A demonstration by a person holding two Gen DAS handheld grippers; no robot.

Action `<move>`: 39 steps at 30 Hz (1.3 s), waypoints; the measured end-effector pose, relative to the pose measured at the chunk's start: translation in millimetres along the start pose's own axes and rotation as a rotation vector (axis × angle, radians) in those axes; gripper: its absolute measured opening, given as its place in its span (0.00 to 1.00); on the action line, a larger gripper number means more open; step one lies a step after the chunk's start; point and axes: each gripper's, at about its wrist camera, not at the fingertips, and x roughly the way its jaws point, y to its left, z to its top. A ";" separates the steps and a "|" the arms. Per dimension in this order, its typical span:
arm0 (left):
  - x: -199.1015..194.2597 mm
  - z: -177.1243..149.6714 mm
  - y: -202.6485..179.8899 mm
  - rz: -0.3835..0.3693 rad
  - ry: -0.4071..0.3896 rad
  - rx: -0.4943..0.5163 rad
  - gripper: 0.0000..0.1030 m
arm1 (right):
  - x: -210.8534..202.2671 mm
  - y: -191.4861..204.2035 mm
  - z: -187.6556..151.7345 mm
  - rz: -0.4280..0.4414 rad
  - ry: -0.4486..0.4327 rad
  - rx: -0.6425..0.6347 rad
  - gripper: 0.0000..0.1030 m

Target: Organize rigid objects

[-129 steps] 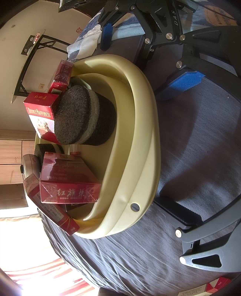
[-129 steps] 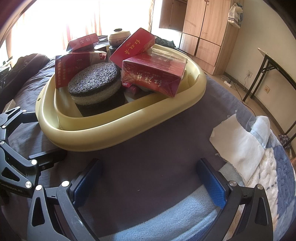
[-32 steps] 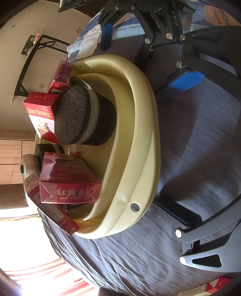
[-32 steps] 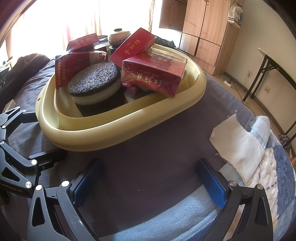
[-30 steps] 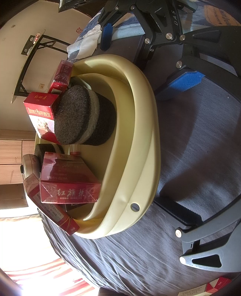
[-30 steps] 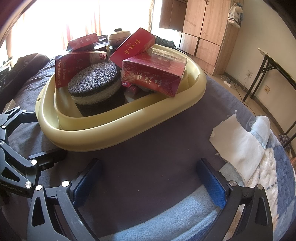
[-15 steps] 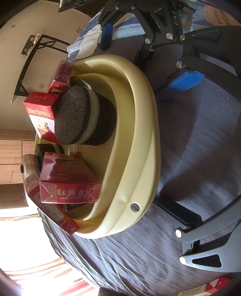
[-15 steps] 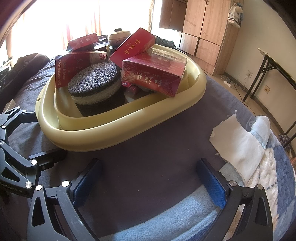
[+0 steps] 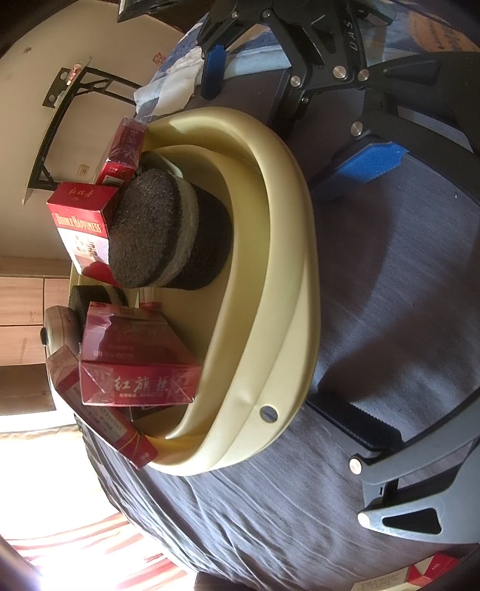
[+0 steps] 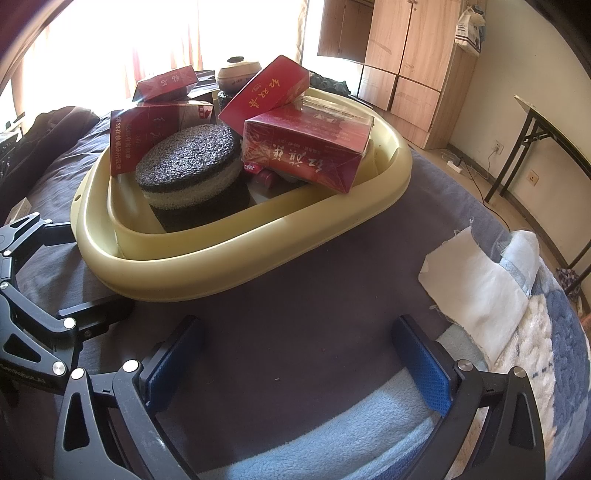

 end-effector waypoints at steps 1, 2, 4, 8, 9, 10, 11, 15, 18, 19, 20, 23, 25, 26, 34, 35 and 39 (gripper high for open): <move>0.2 0.3 -0.3 0.000 0.000 0.000 1.00 | 0.6 -0.1 0.2 0.000 0.000 0.000 1.00; 0.1 0.3 0.0 -0.002 0.000 -0.001 1.00 | 0.4 0.0 0.1 0.000 0.000 0.000 1.00; 0.6 0.4 0.8 -0.003 0.000 -0.001 1.00 | 0.4 -0.1 0.2 0.000 0.000 0.000 1.00; 0.6 -0.4 2.7 -0.007 -0.001 -0.004 1.00 | 0.1 0.0 0.0 0.000 0.000 0.000 1.00; 0.5 -0.3 2.5 -0.007 -0.001 -0.004 1.00 | 0.0 0.0 0.0 0.000 0.000 0.000 1.00; 0.4 -0.5 2.8 -0.009 -0.001 -0.005 1.00 | 0.2 0.0 0.1 0.000 0.000 0.000 1.00; 0.4 -0.7 3.3 -0.011 -0.001 -0.007 1.00 | 0.5 0.0 0.2 0.000 0.000 0.000 1.00; 0.2 -1.1 3.8 -0.010 -0.002 -0.007 1.00 | 0.6 0.0 0.2 0.000 0.000 0.000 1.00; 0.1 -1.3 3.9 -0.010 -0.002 -0.007 1.00 | 0.1 0.0 0.0 0.000 0.000 0.000 1.00; 0.2 -1.2 3.7 -0.010 -0.002 -0.006 1.00 | 0.2 0.0 0.1 0.000 0.000 0.000 1.00; 0.1 -1.3 3.9 -0.009 -0.002 -0.006 1.00 | 0.5 -0.1 0.2 0.000 0.000 0.000 1.00; -0.1 -1.4 3.6 -0.008 -0.002 -0.006 1.00 | 0.1 0.0 0.1 0.000 0.000 0.000 1.00; -0.2 -1.6 3.4 -0.009 -0.002 -0.007 1.00 | 0.7 -0.1 0.3 0.000 0.000 0.000 1.00; -0.2 -1.7 3.2 -0.008 -0.002 -0.006 1.00 | 0.5 0.0 0.2 0.000 0.000 0.000 1.00; -0.1 -1.7 3.3 -0.009 -0.002 -0.007 1.00 | 0.7 -0.1 0.3 0.000 0.000 0.000 1.00; -0.2 -1.8 3.2 -0.009 -0.002 -0.007 1.00 | 0.5 0.0 0.2 0.000 0.000 0.000 1.00; 0.0 -1.7 3.1 -0.009 -0.002 -0.007 1.00 | 0.1 0.0 0.1 0.000 0.000 0.000 1.00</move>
